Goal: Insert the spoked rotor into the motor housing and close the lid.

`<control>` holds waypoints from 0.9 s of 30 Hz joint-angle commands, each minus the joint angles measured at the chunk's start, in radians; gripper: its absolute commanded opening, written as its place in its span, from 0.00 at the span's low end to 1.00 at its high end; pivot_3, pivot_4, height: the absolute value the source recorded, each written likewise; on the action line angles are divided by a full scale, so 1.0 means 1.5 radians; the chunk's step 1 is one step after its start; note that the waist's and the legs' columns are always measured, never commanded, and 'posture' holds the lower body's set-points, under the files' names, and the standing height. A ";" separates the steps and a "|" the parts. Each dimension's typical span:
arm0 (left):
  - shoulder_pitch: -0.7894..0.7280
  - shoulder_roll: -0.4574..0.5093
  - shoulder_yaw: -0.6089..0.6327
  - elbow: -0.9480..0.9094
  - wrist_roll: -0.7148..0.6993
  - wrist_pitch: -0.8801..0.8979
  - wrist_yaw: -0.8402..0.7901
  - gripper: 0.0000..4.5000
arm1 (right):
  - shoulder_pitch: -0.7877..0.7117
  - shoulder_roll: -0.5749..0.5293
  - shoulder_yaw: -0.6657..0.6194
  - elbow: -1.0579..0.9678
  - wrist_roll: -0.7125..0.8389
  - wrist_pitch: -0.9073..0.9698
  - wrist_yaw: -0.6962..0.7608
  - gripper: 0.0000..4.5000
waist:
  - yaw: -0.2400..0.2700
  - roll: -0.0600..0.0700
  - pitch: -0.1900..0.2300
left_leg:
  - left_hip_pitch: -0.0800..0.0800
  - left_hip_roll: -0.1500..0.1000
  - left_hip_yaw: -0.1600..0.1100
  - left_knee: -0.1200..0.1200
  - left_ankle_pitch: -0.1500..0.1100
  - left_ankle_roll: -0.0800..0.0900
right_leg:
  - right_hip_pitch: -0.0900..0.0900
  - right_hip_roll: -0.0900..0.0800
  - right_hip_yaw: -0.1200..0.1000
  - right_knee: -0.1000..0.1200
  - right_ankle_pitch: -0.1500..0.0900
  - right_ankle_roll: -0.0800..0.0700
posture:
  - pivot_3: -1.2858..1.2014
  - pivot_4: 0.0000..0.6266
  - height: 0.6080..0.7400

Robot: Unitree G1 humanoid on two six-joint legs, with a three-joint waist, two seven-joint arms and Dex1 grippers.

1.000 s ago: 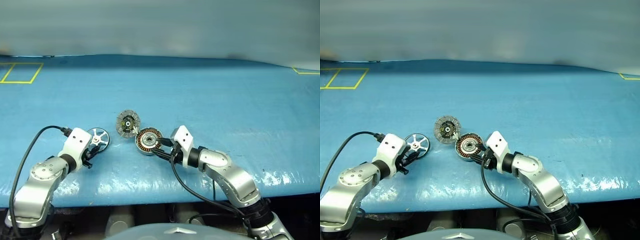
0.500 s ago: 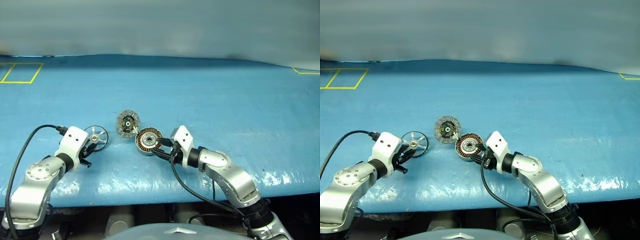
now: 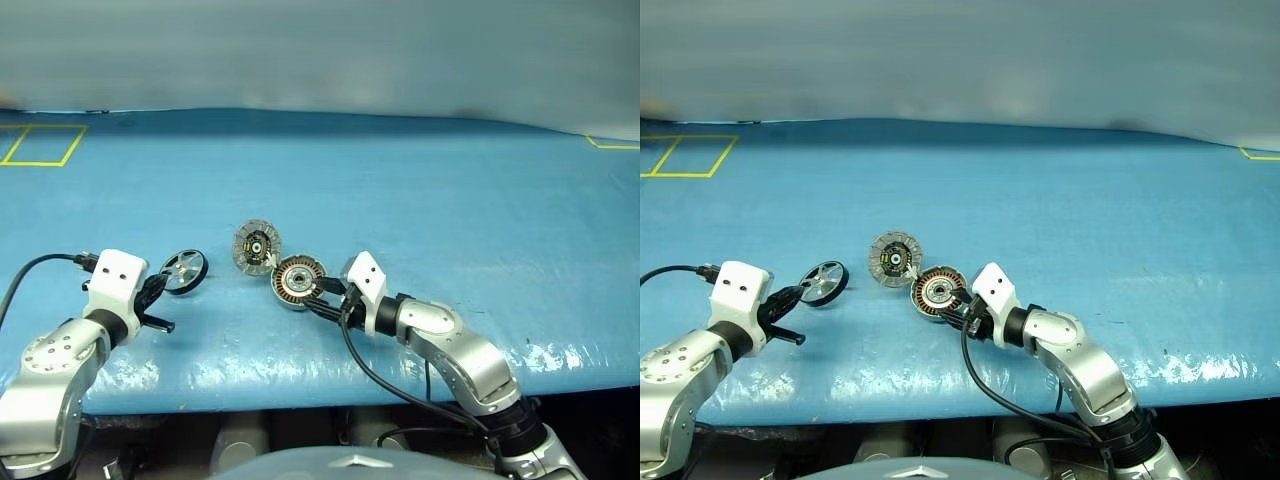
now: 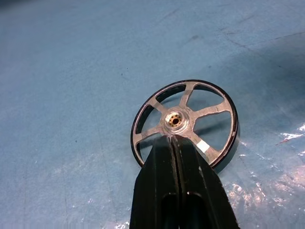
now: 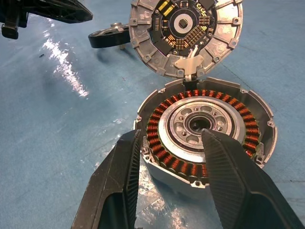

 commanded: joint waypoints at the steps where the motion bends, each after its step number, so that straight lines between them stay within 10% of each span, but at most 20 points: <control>1: -0.009 -0.007 0.030 -0.042 -0.026 0.011 0.004 0.04 | -0.007 0.003 -0.006 -0.019 -0.001 -0.006 0.003 0.47 | 0.001 0.000 0.000 | 0.000 0.000 0.000 0.000 0.000 0.000 | 0.000 0.000 0.000 0.000 0.000 0.000 | 0.52 0.24 1.00; 9: -0.039 -0.008 0.035 -0.017 -0.037 0.010 0.022 0.57 | -0.009 0.002 -0.006 -0.018 -0.002 -0.003 0.003 0.47 | 0.000 0.000 0.000 | 0.000 0.000 0.000 0.000 0.000 0.000 | 0.000 0.000 0.000 0.000 0.000 0.000 | 0.52 0.24 1.00; 27: -0.064 -0.062 0.044 0.091 -0.117 0.007 0.014 0.57 | -0.005 0.004 -0.008 -0.022 -0.008 0.002 -0.001 0.47 | 0.000 -0.001 0.000 | 0.000 -0.001 0.000 0.000 0.000 0.000 | 0.000 0.000 0.000 0.000 0.000 0.000 | 0.52 0.24 1.00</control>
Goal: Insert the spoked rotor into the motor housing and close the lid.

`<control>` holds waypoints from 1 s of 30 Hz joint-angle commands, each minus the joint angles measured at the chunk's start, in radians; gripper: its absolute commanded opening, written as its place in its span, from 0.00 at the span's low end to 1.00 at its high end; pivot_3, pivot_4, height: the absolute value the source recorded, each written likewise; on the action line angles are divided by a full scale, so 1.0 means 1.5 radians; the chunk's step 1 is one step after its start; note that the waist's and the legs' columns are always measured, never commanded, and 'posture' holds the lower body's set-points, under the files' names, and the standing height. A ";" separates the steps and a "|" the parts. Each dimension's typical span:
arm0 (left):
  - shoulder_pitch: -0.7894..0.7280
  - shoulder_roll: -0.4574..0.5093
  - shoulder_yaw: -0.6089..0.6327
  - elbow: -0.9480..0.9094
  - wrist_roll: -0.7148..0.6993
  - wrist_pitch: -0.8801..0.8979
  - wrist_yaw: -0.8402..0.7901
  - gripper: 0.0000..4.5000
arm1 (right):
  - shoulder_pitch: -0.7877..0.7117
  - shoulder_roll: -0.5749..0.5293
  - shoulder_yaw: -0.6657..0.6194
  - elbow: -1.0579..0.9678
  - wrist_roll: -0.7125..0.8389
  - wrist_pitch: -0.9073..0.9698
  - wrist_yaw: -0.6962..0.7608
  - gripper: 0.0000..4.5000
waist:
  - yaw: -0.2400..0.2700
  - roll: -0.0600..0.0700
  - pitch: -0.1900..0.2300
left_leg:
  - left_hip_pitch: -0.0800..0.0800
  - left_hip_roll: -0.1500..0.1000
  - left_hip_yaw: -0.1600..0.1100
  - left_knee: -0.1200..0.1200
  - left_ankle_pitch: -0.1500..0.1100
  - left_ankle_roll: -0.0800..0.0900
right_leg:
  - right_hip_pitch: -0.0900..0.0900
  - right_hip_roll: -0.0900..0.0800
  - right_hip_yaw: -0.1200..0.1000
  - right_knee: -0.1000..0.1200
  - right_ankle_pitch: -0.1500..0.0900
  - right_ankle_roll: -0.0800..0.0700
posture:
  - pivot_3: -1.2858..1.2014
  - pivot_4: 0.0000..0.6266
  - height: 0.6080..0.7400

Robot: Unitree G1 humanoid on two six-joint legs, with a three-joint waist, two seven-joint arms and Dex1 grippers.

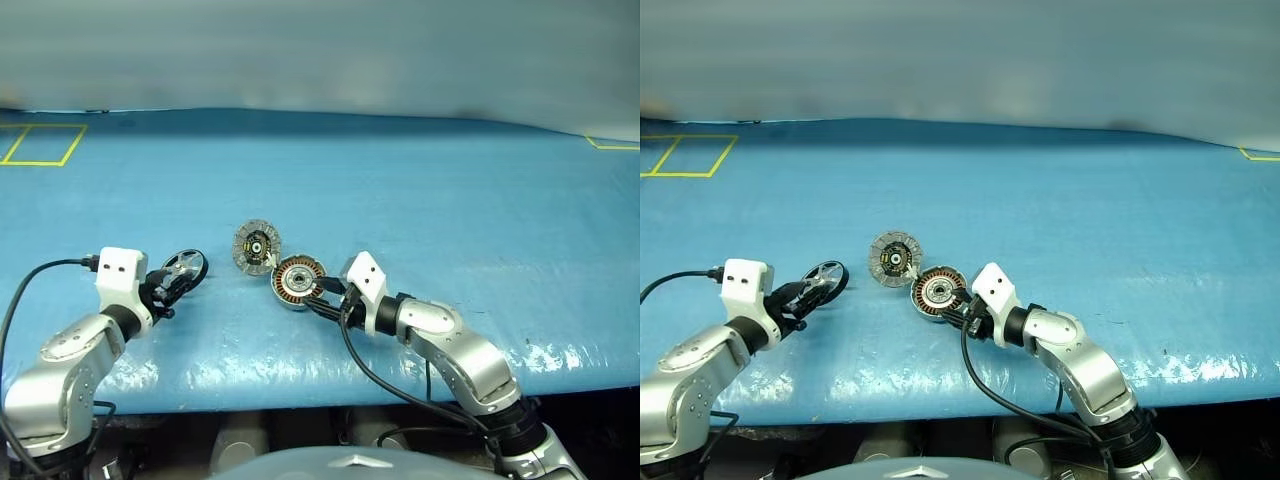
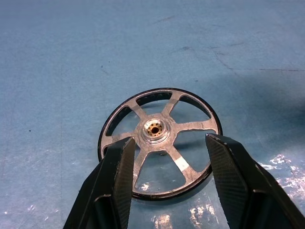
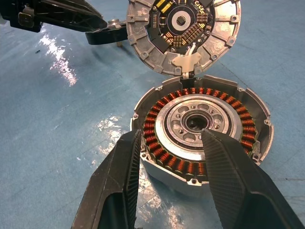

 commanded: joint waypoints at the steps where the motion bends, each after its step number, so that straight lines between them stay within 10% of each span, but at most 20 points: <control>1: -0.005 -0.001 0.016 0.003 -0.010 -0.010 0.005 0.57 | -0.004 0.004 -0.008 -0.022 0.003 -0.001 -0.001 0.47 | 0.000 0.000 0.000 | 0.000 0.000 0.000 0.000 0.000 0.000 | 0.000 0.000 0.000 0.000 0.000 0.000 | 0.52 0.24 1.00; 30: -0.049 0.074 -0.068 0.112 0.008 -0.004 -0.036 0.57 | 0.001 0.011 -0.006 -0.026 0.002 0.002 -0.010 0.47 | 0.000 0.000 0.000 | 0.000 0.000 0.000 0.000 0.000 0.000 | 0.000 0.000 0.000 0.000 0.000 0.000 | 0.52 0.24 1.00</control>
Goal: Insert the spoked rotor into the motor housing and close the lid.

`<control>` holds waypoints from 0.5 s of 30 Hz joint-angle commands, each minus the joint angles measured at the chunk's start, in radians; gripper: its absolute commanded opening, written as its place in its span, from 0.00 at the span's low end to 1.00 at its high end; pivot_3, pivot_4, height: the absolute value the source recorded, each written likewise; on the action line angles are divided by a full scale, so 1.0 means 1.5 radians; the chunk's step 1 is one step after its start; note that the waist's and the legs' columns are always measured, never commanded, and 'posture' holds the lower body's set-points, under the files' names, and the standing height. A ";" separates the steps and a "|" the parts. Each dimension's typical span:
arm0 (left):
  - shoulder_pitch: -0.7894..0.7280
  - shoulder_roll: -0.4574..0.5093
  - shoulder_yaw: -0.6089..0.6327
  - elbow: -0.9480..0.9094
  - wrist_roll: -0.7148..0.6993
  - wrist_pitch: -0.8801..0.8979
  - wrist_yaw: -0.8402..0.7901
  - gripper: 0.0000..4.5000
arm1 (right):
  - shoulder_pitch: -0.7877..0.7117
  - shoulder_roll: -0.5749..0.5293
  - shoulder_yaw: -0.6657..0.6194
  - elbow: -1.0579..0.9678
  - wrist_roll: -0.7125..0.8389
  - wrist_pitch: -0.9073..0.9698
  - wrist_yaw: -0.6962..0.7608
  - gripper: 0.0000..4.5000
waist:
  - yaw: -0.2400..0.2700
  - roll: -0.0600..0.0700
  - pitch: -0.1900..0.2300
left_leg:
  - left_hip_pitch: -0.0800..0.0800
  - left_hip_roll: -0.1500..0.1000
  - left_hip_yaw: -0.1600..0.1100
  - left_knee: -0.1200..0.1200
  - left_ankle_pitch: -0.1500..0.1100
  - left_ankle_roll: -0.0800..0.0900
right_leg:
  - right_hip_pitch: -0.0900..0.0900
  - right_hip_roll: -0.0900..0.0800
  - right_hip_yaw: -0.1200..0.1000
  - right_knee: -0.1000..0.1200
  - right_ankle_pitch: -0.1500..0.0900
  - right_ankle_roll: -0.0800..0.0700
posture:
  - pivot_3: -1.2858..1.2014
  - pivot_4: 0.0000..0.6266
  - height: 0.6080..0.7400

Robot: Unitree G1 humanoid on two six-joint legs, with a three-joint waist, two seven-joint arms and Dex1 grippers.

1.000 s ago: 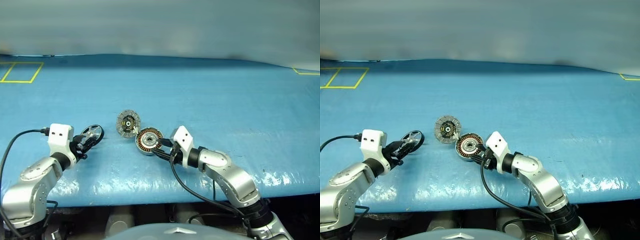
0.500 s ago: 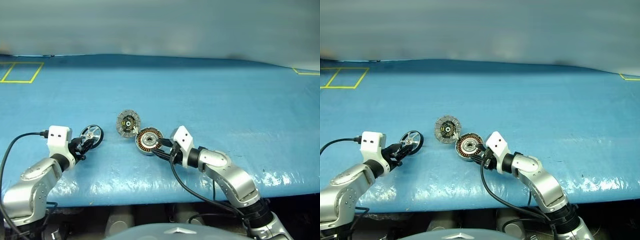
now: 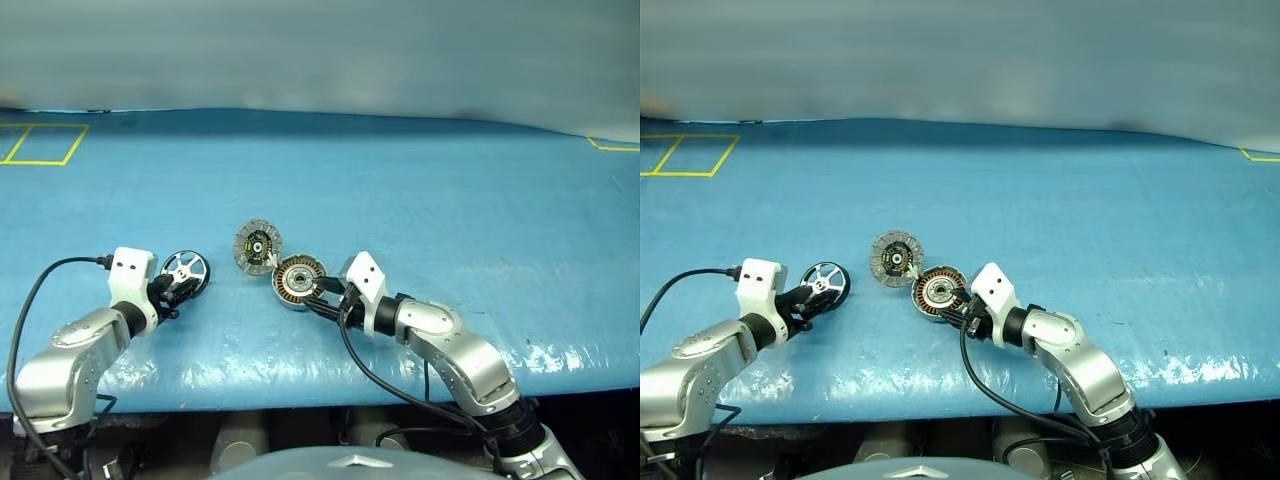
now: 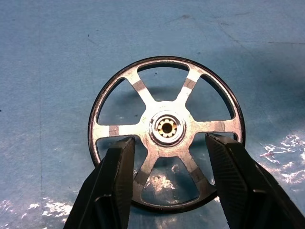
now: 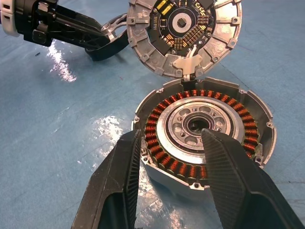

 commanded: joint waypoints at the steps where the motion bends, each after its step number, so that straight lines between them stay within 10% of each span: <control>1: -0.009 0.019 -0.015 0.017 0.005 0.002 -0.013 0.57 | -0.001 0.004 -0.006 -0.026 0.003 0.000 -0.003 0.47 | 0.000 0.000 0.000 | 0.000 0.000 0.000 0.000 0.000 0.000 | 0.000 0.000 0.000 0.000 0.000 0.000 | 0.52 0.24 1.00; 8: -0.026 0.032 -0.026 0.039 0.011 0.003 -0.011 0.57 | 0.001 0.006 -0.006 -0.026 0.003 0.000 -0.007 0.47 | 0.001 0.000 0.000 | 0.000 0.000 0.000 0.000 0.000 0.000 | 0.000 0.000 0.000 0.000 0.000 0.000 | 0.52 0.24 1.00; 15: -0.028 0.027 -0.027 0.042 0.012 0.003 -0.008 0.35 | 0.000 0.008 -0.007 -0.024 0.002 -0.001 -0.009 0.47 | 0.003 0.001 0.000 | 0.000 0.000 0.000 0.000 0.000 0.000 | 0.000 0.000 0.000 0.000 0.000 0.000 | 0.52 0.24 1.00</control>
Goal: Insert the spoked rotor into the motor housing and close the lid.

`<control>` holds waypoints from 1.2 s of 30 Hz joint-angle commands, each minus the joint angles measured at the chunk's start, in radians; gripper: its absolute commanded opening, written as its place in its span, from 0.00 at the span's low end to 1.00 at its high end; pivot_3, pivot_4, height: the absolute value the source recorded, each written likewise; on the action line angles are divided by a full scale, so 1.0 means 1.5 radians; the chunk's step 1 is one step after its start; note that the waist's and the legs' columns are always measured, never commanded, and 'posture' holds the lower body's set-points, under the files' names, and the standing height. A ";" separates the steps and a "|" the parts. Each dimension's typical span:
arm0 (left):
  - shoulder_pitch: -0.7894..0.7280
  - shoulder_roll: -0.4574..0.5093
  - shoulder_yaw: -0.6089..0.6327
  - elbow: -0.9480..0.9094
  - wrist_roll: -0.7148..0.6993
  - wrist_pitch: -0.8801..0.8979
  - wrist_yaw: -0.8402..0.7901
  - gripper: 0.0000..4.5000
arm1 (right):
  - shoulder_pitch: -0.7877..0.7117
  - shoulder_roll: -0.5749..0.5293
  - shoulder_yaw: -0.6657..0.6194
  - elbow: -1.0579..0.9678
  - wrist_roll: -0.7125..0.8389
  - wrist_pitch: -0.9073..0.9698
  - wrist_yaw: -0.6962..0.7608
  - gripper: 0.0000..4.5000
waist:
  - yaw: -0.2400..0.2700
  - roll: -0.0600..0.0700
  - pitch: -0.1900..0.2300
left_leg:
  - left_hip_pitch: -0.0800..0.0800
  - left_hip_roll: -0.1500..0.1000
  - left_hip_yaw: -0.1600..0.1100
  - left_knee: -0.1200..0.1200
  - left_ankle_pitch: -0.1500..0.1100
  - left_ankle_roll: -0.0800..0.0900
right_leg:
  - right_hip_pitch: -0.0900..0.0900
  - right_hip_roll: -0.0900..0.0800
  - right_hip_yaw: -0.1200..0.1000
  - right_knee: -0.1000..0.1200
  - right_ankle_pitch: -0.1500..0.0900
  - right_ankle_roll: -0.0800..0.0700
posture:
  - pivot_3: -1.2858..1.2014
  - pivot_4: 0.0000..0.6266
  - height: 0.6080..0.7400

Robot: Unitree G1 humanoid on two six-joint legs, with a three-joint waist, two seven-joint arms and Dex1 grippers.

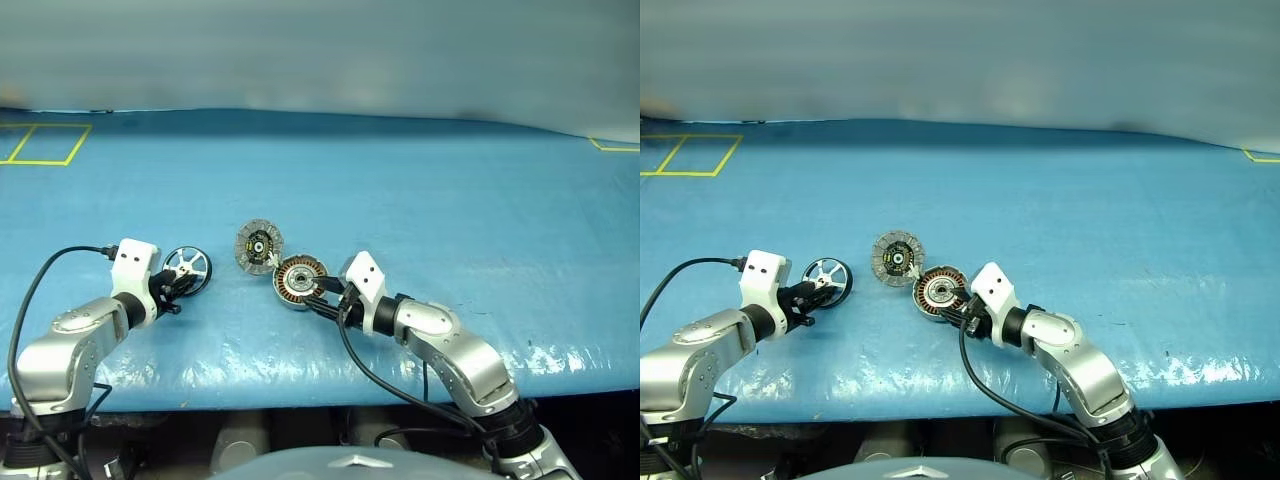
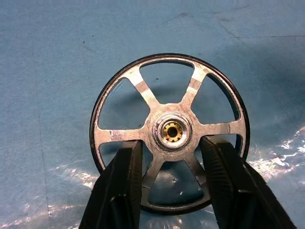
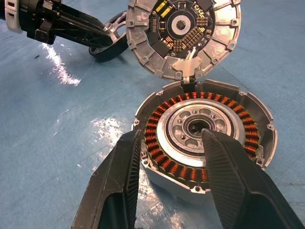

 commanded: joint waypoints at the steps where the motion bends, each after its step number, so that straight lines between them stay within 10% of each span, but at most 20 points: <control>1: 0.002 -0.002 -0.004 0.013 0.004 0.002 0.003 0.35 | -0.003 0.003 -0.007 -0.024 0.002 -0.001 -0.001 0.47 | 0.000 0.000 0.000 | 0.000 0.000 0.000 0.000 0.000 0.000 | 0.000 0.000 0.000 0.000 0.000 0.000 | 0.52 0.24 1.00; 22: -0.021 -0.051 0.153 -0.181 -0.109 -0.011 0.064 0.32 | 0.008 0.000 -0.070 -0.041 0.033 -0.034 0.014 0.47 | 0.002 -0.002 0.000 | -0.001 0.000 -0.001 0.000 0.000 0.000 | -0.001 -0.001 0.000 0.000 0.000 0.000 | 0.52 0.24 1.00; 36: -0.116 -0.069 -0.054 -0.313 -0.144 0.052 0.129 0.32 | 0.054 -0.011 -0.106 -0.025 0.026 -0.068 0.007 0.47 | 0.003 -0.002 0.000 | -0.001 -0.001 0.000 0.000 0.000 0.000 | 0.000 0.001 0.000 0.000 0.000 0.000 | 0.52 0.24 1.00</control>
